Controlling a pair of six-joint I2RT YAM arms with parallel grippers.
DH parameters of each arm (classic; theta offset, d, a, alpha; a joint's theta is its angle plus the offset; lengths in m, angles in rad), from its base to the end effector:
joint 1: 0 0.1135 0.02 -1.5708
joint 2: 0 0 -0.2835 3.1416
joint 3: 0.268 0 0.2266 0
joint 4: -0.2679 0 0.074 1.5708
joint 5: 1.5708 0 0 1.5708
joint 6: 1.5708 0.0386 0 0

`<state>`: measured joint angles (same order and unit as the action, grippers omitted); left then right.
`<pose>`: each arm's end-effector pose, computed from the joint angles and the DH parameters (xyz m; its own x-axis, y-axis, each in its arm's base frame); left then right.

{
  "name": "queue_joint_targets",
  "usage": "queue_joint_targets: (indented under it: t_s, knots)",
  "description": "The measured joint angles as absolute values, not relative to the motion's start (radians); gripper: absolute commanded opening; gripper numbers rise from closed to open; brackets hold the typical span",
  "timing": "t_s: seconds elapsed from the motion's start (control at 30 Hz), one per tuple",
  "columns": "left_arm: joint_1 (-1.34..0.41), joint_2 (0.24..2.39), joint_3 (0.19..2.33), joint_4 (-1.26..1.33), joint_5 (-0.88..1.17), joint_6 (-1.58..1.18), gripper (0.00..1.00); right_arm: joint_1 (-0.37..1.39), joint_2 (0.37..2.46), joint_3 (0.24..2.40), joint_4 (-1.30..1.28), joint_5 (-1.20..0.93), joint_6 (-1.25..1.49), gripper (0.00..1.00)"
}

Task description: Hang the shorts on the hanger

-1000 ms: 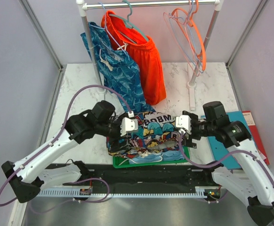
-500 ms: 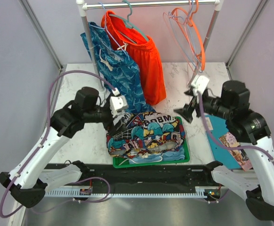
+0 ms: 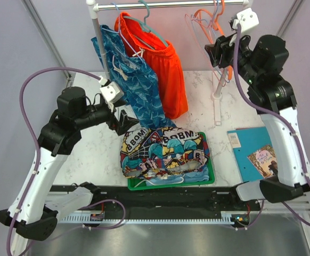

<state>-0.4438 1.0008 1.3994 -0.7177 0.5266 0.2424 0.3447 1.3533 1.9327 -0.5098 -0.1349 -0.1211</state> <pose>0.1245 -0.0807 0.4586 -0.0824 0.2689 -0.9596 0.8468 0.5267 0.0749 0.2061 0.0795 0.5680 0.1208 -0.0838 -0.9891 -0.4498 0.8836 -0.1298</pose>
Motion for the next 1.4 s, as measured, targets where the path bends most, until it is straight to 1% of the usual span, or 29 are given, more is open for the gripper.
queue_joint_targets:
  t_s: [0.1,0.33,0.83,1.13,1.23,1.4]
  knots:
    - [-0.430,0.973,1.386,-0.699,0.530,0.223,0.94,0.323,1.428,1.971,-0.511,-0.111,-0.081,0.52]
    - [-0.411,0.922,1.358,-0.684,0.531,0.197,0.94,0.296,1.527,1.972,-0.521,-0.105,-0.001,0.52]
    - [-0.411,0.925,1.351,-0.675,0.534,0.184,0.94,0.251,1.646,2.012,-0.511,-0.076,0.008,0.51]
    - [-0.411,0.925,1.351,-0.670,0.535,0.183,0.95,0.249,1.682,2.020,-0.499,-0.054,-0.015,0.50]
    - [-0.411,0.927,1.351,-0.669,0.536,0.183,0.95,0.249,1.689,2.020,-0.484,-0.052,-0.025,0.48]
    - [-0.411,0.934,1.349,-0.661,0.537,0.183,0.95,0.249,1.699,2.020,-0.469,-0.054,-0.033,0.40]
